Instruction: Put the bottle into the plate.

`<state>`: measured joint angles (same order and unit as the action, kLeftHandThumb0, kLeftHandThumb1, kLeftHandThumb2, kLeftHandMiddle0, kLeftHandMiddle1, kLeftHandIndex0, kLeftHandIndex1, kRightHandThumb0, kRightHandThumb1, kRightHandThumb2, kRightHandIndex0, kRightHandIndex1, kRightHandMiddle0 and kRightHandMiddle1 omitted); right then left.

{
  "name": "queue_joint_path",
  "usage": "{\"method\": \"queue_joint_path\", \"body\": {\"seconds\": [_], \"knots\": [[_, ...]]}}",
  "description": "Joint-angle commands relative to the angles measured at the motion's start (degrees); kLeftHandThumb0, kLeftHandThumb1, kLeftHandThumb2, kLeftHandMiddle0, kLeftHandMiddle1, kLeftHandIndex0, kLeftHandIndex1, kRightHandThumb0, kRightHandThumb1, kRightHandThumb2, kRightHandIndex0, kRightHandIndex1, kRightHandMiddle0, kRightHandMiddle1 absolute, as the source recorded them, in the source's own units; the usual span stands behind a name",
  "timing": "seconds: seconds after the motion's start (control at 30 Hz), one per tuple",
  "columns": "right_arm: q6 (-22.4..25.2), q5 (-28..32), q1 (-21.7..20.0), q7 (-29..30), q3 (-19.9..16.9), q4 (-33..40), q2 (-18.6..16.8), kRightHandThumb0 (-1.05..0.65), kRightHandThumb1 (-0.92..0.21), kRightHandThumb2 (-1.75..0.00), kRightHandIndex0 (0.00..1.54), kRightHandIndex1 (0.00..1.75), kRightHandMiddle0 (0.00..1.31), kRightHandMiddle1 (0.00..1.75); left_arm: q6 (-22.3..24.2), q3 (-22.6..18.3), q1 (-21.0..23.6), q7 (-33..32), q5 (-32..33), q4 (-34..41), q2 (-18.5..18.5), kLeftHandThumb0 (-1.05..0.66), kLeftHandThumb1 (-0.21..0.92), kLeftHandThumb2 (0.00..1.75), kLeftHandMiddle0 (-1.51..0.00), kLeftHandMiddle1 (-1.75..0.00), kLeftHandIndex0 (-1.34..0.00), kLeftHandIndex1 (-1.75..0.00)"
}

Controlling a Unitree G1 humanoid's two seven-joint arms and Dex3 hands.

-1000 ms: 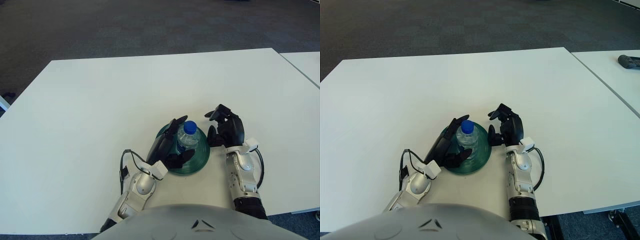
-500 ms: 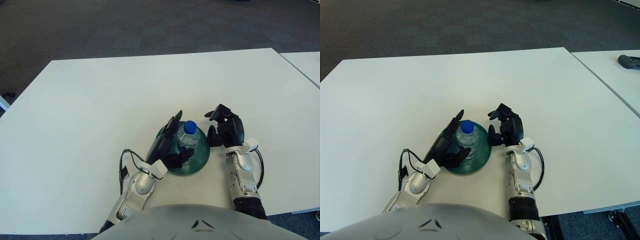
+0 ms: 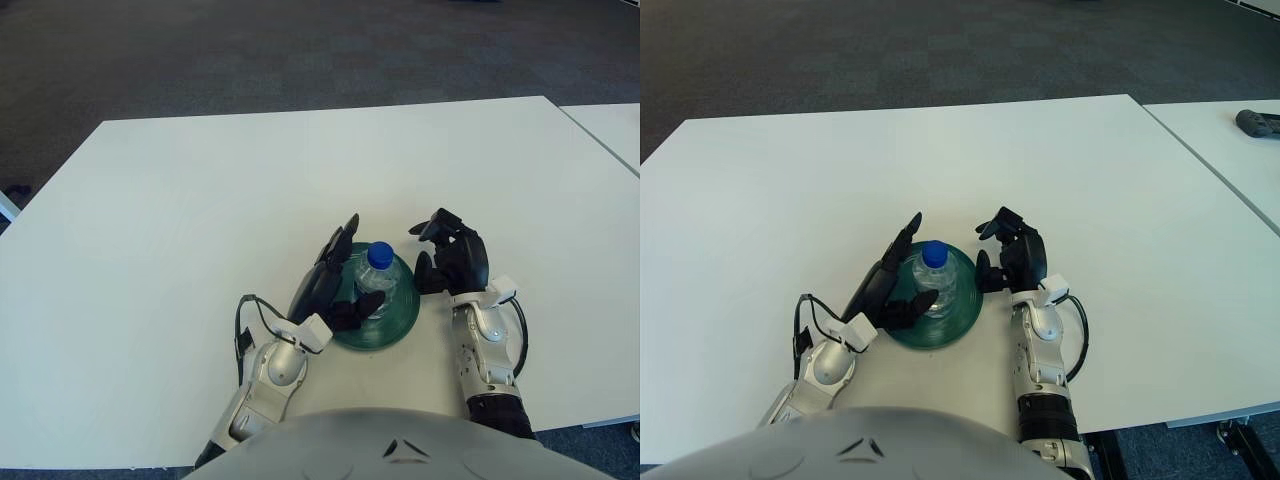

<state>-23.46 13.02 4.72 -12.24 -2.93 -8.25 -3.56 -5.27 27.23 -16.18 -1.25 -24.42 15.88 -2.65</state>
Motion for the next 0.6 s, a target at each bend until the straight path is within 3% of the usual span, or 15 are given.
{"method": "queue_joint_path", "body": {"seconds": [0.0,0.07,0.2,0.43,0.57], "knots": [[-0.22,0.45,-0.69,-0.08,-0.23,0.40,-0.07,-0.01,0.16,-1.73,0.91,1.75,0.96,1.39,2.34,-0.97,0.54,0.97,-0.35,0.67,-0.52,-1.05,0.92,0.36,0.00,0.00,0.00,0.00],[-0.21,0.42,-0.66,0.05,-0.24,0.47,-0.16,-0.01,0.16,-1.73,0.91,1.75,0.95,1.40,1.64,-2.26,0.32,0.85,0.32,0.14,-1.38,-1.05,0.92,0.42,0.00,0.00,0.00,0.00],[-0.10,0.55,-0.61,0.00,-0.30,0.62,-0.14,-0.01,0.17,-1.74,0.91,1.75,0.95,1.42,-5.84,-7.61,1.07,0.17,8.31,-8.23,-1.68,-1.05,0.92,0.61,0.00,0.00,0.00,0.00],[-0.06,0.98,-0.71,-0.35,-0.73,0.39,0.17,-0.01,0.16,-1.74,0.91,1.75,0.94,1.43,-6.34,-11.41,3.12,-3.95,13.75,-12.95,4.97,-1.02,0.92,0.95,0.00,0.00,0.00,0.00],[-0.04,1.21,-0.91,-0.49,-1.10,-0.01,0.33,-0.01,0.16,-1.74,0.91,1.75,0.93,1.43,-6.51,-14.40,5.09,-7.30,13.35,-16.56,6.09,-0.94,0.92,1.06,0.00,0.00,0.00,0.00]]}}
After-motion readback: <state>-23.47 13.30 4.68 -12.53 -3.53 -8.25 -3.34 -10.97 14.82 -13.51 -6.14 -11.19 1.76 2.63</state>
